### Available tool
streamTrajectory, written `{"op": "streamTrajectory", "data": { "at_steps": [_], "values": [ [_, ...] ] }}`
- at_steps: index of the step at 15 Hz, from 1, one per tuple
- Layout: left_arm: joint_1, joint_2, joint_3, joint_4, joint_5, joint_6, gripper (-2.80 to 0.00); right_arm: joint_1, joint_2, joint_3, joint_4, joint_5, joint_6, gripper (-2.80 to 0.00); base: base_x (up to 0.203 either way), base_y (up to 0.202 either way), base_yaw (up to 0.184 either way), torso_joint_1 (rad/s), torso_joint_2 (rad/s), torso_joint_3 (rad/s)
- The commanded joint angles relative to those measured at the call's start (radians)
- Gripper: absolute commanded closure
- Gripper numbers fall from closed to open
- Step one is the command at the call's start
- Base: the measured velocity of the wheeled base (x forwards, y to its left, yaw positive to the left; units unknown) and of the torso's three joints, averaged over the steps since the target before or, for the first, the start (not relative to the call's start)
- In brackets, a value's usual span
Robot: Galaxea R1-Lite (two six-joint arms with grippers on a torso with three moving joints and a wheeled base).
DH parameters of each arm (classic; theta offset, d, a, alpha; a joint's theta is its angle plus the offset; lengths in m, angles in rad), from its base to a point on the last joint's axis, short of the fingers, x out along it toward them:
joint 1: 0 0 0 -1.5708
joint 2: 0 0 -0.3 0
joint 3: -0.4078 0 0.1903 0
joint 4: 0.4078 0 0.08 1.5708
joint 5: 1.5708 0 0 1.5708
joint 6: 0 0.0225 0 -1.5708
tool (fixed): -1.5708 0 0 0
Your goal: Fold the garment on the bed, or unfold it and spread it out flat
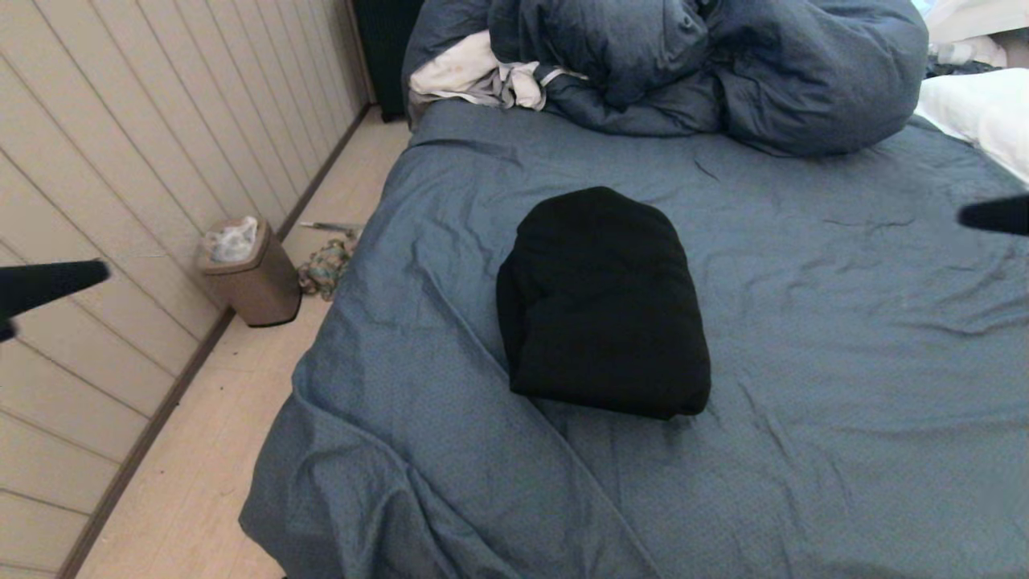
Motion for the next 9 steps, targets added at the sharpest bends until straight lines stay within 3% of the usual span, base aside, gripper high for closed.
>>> {"op": "streamTrajectory", "data": {
  "at_steps": [1,4,6,9],
  "values": [
    [0.008,-0.260,0.017,0.197,0.114,0.025,0.00,-0.026,-0.296,0.195,0.036,-0.034,0.074,0.00,0.000,0.000,0.000,0.000,0.00,0.000],
    [0.014,-0.441,0.130,0.368,0.192,0.049,0.00,-0.081,-0.590,0.437,0.064,-0.093,0.103,0.00,0.000,0.000,0.000,0.000,0.00,0.000],
    [0.039,-0.478,0.236,0.419,0.207,0.004,0.00,-0.130,-0.719,0.606,0.076,-0.129,0.098,0.00,0.000,0.000,0.000,0.000,0.00,0.000],
    [0.179,-0.552,0.258,0.456,0.206,-0.022,0.00,-0.236,-0.813,0.789,0.080,-0.160,0.101,0.00,0.000,0.000,0.000,0.000,0.00,0.000]
  ]
}}
